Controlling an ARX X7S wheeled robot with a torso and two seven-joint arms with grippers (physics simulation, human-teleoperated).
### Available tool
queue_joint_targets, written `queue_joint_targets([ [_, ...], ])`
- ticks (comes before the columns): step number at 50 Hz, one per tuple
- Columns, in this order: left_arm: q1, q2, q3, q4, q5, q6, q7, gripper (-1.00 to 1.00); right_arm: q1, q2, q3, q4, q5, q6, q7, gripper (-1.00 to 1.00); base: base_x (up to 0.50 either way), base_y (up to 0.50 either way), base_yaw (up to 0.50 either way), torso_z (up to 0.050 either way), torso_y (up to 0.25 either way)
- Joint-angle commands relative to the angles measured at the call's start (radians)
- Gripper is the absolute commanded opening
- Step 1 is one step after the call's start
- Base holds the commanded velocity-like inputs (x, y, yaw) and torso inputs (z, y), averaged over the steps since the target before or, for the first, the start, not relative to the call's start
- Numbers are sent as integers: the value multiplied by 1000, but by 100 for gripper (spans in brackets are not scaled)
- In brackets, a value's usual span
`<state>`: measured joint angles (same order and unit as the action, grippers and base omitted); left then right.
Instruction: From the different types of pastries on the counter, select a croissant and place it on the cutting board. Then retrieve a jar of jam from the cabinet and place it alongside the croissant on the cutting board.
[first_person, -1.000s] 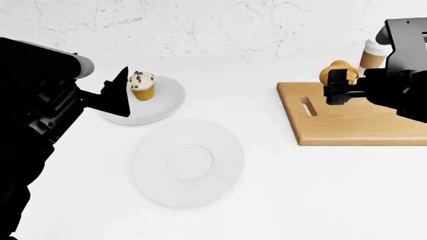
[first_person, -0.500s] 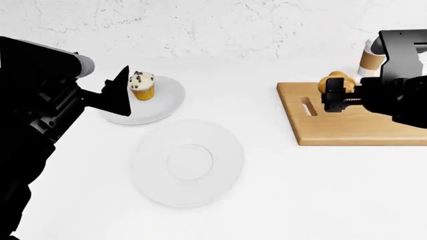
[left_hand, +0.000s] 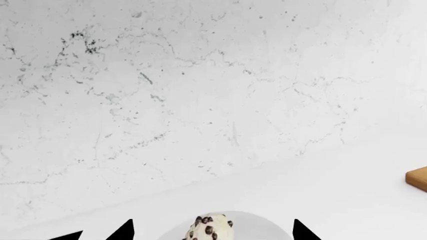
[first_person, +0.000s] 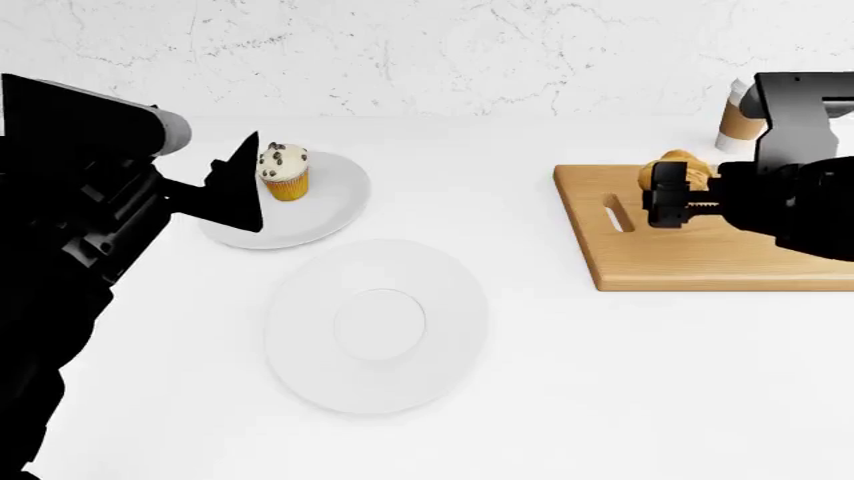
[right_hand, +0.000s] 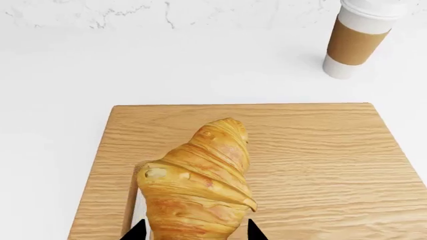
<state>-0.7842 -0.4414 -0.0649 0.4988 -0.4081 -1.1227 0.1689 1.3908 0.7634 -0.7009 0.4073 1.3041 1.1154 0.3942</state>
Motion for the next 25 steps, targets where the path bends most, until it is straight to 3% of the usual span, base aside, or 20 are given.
queue_joint_targets([
  [1,5,-1,4,-9,2,13,-4,100,16,-22,-20,62,-53,-34,-49,-100,0,0,0,0,0],
  [25,-10,-7,12,-4,-3,-2,-17,100,27,-72,-62,219,-144,-122,-135,-100,0,0,0,0,0],
])
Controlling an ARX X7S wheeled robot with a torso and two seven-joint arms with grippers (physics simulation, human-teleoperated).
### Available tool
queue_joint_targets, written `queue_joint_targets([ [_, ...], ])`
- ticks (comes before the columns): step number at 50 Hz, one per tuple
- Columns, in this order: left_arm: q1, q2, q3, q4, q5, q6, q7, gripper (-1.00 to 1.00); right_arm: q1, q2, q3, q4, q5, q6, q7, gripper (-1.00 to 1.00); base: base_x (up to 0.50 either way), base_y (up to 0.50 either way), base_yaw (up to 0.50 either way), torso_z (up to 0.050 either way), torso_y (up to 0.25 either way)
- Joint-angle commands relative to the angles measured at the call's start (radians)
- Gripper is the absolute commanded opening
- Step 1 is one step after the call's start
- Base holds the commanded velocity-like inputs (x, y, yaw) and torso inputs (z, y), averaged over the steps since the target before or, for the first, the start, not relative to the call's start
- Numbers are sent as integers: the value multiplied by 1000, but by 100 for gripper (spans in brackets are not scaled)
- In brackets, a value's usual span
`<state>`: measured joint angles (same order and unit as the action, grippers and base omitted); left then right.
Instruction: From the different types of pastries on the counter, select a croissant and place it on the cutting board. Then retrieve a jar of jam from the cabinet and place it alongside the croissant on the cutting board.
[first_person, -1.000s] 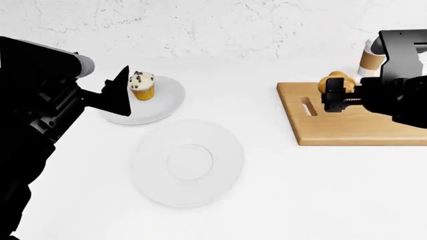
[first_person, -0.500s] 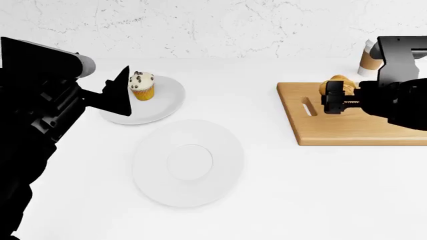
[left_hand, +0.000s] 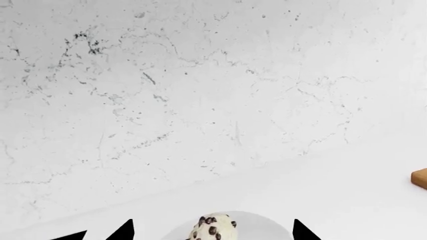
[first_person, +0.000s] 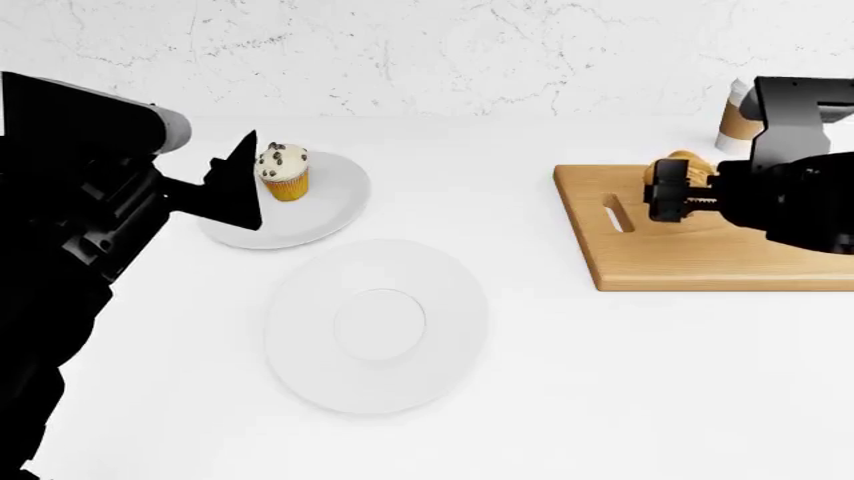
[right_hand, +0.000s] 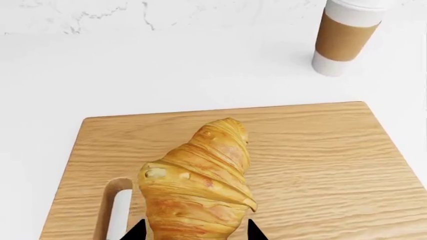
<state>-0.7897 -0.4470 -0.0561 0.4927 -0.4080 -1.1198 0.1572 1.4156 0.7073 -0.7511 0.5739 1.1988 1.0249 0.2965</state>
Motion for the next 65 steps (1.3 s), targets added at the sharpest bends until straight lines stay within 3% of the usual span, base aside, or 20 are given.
queue_joint_targets([
  [1,-8,-3,0,8,-7,-15,-6,100,1,-17,-13,57,-40,-34,-40,-100,0,0,0,0,0],
  [23,-6,-3,-2,5,-13,-4,-12,100,4,-7,-10,31,-24,-1,-21,-100,0,0,0,0,0],
  [24,-5,-2,0,2,-11,1,-12,100,5,-7,-11,31,-24,0,-22,100,0,0,0,0,0],
  [47,-5,-4,-3,6,-23,-2,-16,100,42,17,6,-62,-9,24,27,100,0,0,0,0,0],
  [65,20,-12,-19,44,-36,-16,-27,100,14,122,156,-486,203,51,231,100,0,0,0,0,0],
])
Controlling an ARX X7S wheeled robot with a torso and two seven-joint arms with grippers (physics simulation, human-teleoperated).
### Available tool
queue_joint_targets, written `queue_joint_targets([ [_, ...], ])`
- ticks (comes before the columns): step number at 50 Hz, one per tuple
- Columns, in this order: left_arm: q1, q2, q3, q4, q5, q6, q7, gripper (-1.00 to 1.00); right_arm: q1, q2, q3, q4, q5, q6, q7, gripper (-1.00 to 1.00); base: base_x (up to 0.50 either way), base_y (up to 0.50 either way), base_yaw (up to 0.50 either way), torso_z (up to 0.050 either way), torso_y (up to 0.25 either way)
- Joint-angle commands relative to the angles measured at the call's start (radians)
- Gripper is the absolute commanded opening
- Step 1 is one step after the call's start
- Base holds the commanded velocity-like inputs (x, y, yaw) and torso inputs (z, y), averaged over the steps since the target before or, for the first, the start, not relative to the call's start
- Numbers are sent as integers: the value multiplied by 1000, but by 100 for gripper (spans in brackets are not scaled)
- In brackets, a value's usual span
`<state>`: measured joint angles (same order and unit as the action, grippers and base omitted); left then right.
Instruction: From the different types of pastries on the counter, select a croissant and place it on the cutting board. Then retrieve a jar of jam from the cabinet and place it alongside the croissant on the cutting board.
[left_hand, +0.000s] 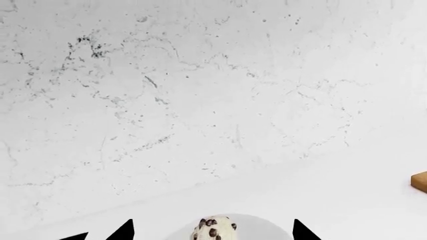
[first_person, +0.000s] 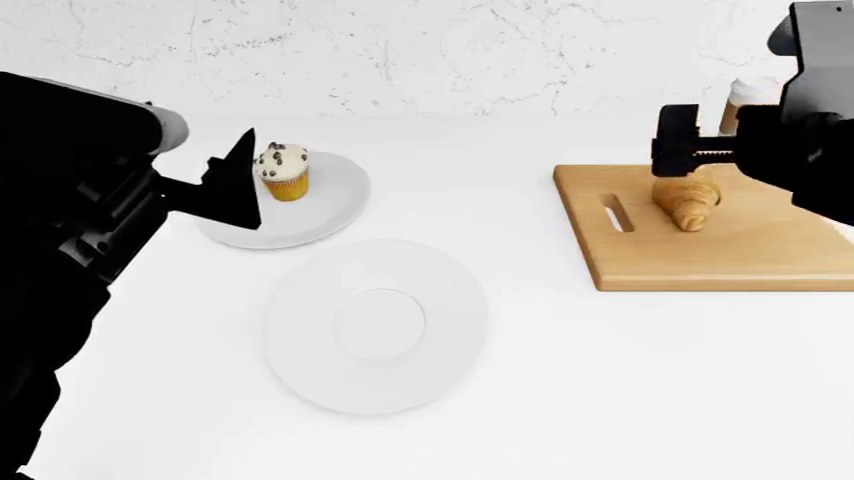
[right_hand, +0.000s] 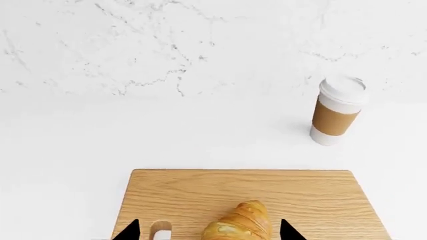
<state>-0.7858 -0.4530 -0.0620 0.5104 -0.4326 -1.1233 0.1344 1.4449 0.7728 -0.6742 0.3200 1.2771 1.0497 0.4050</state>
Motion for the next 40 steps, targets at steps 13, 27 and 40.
queue_joint_targets([
  [13,50,-5,-54,113,19,14,-68,100,-136,125,221,-556,408,-33,437,100,0,0,0,0,0],
  [27,128,10,-67,175,37,4,-118,100,-227,187,256,-813,465,-68,532,100,0,0,0,0,0],
  [40,205,40,-166,224,-36,-35,-94,100,-392,240,318,-995,476,-172,567,100,-327,76,0,0,0],
])
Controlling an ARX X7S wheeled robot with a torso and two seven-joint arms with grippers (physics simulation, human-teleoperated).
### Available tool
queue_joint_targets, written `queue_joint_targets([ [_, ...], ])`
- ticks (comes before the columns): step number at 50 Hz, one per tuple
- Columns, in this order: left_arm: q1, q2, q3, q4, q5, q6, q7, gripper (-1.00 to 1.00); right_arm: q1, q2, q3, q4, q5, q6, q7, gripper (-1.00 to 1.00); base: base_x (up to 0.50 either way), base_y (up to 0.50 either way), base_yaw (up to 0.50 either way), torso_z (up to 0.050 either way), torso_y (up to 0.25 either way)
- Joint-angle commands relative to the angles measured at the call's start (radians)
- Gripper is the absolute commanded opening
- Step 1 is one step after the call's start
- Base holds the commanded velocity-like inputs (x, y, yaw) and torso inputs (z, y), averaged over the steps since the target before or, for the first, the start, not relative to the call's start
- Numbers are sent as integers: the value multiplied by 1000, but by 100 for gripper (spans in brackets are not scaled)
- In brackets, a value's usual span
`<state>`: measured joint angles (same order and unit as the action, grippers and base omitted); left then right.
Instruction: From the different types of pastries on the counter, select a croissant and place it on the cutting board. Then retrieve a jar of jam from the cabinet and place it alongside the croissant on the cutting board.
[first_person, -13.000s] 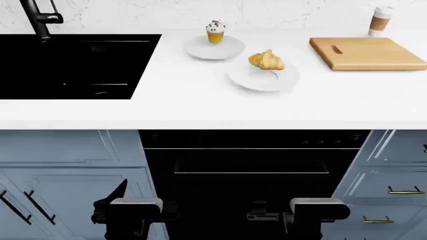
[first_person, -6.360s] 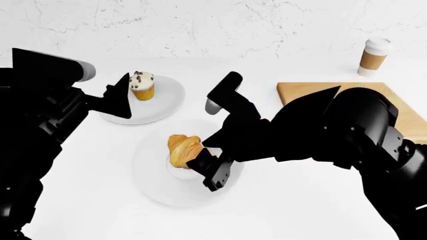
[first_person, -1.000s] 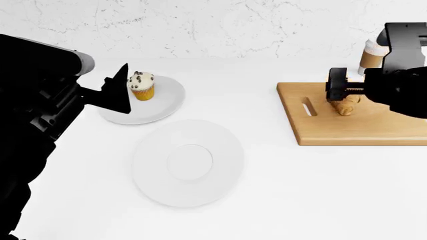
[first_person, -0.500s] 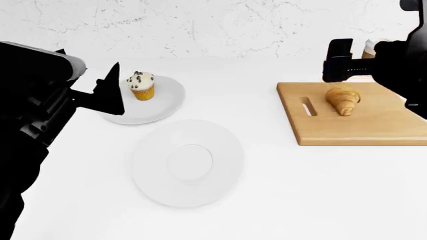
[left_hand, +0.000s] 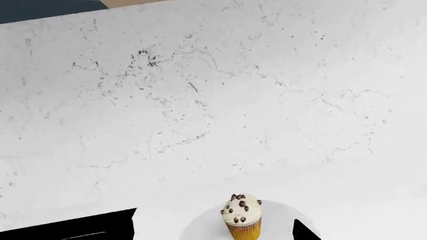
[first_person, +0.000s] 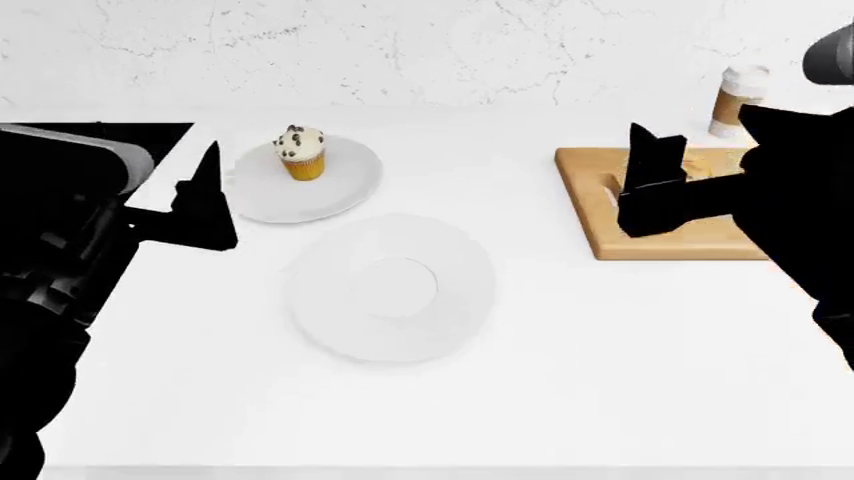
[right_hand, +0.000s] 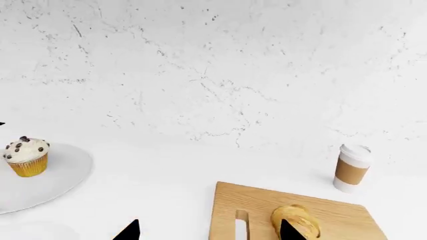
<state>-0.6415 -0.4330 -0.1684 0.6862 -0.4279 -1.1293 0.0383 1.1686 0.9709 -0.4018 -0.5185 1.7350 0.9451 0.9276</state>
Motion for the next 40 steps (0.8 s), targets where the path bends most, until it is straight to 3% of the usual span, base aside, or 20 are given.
queue_joint_targets([
  [1,65,22,-66,54,-45,-34,3,100,-123,45,47,-164,16,-70,45,100,-500,39,0,0,0],
  [12,116,44,-152,136,-113,-91,13,100,-180,64,63,-235,1,-100,89,100,-500,44,0,0,0],
  [24,220,68,-182,139,-117,-30,30,100,-349,61,105,-315,-107,-190,76,100,-500,143,0,0,0],
  [26,346,96,-205,112,-85,70,54,100,-483,32,112,-347,-227,-245,29,100,-500,355,0,0,0],
  [29,415,112,-227,103,-75,121,69,100,-556,9,106,-361,-303,-272,0,100,-500,387,0,0,0],
  [40,462,113,-258,106,-84,153,86,100,-593,-18,83,-377,-348,-275,-5,100,-471,430,0,0,0],
])
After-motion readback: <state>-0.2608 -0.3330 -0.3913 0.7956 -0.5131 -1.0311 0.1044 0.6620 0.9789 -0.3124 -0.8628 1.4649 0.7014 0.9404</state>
